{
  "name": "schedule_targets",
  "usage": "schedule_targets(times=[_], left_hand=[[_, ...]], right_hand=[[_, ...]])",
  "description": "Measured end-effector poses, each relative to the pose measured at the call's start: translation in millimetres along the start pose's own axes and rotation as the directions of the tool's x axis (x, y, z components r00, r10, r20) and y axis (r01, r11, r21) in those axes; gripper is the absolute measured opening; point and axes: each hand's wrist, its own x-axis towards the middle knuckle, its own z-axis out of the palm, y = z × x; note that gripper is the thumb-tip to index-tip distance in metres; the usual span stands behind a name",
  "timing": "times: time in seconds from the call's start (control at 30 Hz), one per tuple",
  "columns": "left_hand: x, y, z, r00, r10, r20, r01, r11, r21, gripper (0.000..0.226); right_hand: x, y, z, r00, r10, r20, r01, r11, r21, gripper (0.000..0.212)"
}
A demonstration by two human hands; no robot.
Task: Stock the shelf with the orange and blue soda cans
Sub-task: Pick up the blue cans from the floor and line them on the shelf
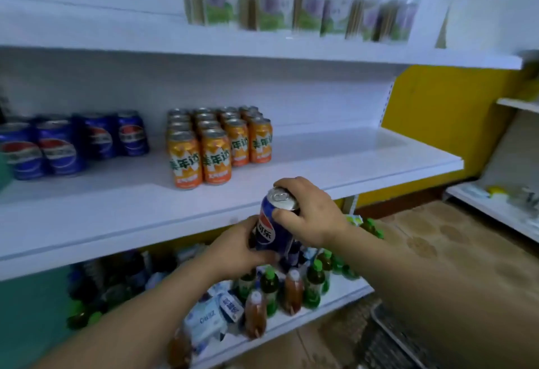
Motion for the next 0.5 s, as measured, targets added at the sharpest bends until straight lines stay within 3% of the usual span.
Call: schedule_targets(times=[0.13, 0.3, 0.5], left_hand=[[-38, 3, -62, 0.986, -0.020, -0.164, 0.028, 0.999, 0.044, 0.057], [-81, -14, -129, 0.939, -0.072, -0.335, 0.132, 0.979, 0.159, 0.066], [-111, -53, -195, 0.906, -0.120, -0.405, 0.232, 0.943, 0.239, 0.057]], right_hand=[[36, -64, 0, 0.994, -0.101, -0.033, 0.104, 0.992, 0.077, 0.085], [81, -137, 23, 0.970, -0.244, -0.015, 0.244, 0.968, 0.055, 0.084], [129, -196, 73, 0.936, -0.339, 0.097, 0.338, 0.941, 0.019, 0.065]])
